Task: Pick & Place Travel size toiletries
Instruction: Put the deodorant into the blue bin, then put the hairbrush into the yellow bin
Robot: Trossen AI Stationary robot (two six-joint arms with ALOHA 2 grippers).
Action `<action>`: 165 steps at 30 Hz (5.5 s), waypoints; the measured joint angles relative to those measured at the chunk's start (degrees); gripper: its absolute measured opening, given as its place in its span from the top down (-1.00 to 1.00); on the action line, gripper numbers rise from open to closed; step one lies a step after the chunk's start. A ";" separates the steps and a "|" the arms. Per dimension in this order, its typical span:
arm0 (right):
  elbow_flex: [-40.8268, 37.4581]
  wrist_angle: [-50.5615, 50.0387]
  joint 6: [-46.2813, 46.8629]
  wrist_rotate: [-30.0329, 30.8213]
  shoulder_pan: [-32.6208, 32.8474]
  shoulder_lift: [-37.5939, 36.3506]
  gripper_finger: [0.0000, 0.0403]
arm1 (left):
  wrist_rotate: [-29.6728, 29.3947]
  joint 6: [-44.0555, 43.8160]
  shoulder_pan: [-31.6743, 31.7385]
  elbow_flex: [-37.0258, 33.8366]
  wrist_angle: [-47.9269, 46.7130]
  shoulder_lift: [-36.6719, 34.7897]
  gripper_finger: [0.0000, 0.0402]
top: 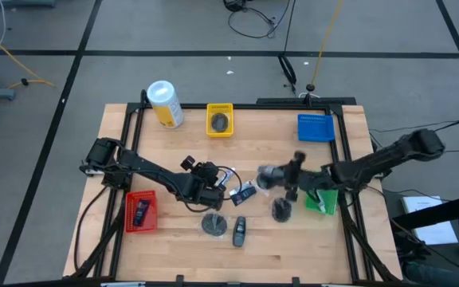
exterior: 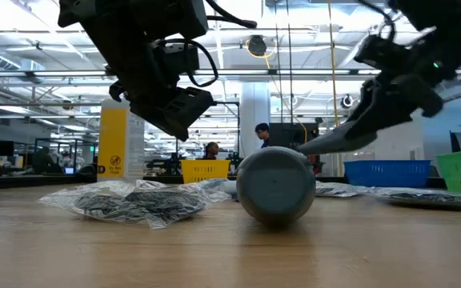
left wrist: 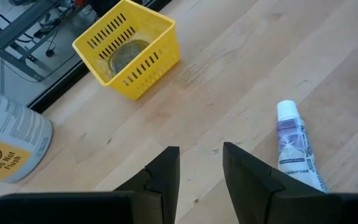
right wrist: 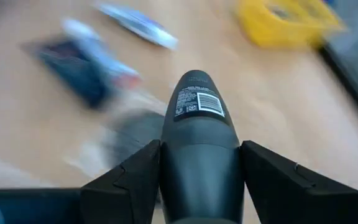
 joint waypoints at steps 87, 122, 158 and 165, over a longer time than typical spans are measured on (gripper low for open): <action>-10.02 47.12 2.11 -3.24 9.37 24.33 0.06 | 1.34 12.61 -1.99 -0.04 15.69 0.02 0.39; -9.94 48.44 0.59 -3.27 8.14 27.27 0.07 | 41.33 30.99 12.65 3.73 19.79 -2.54 0.39; -9.96 49.86 1.97 -3.13 8.14 27.27 0.07 | 62.08 40.13 -0.93 3.82 21.72 8.73 -0.34; -9.96 49.86 1.91 -3.10 8.14 27.26 0.07 | 67.57 42.81 0.27 3.73 20.87 8.34 0.10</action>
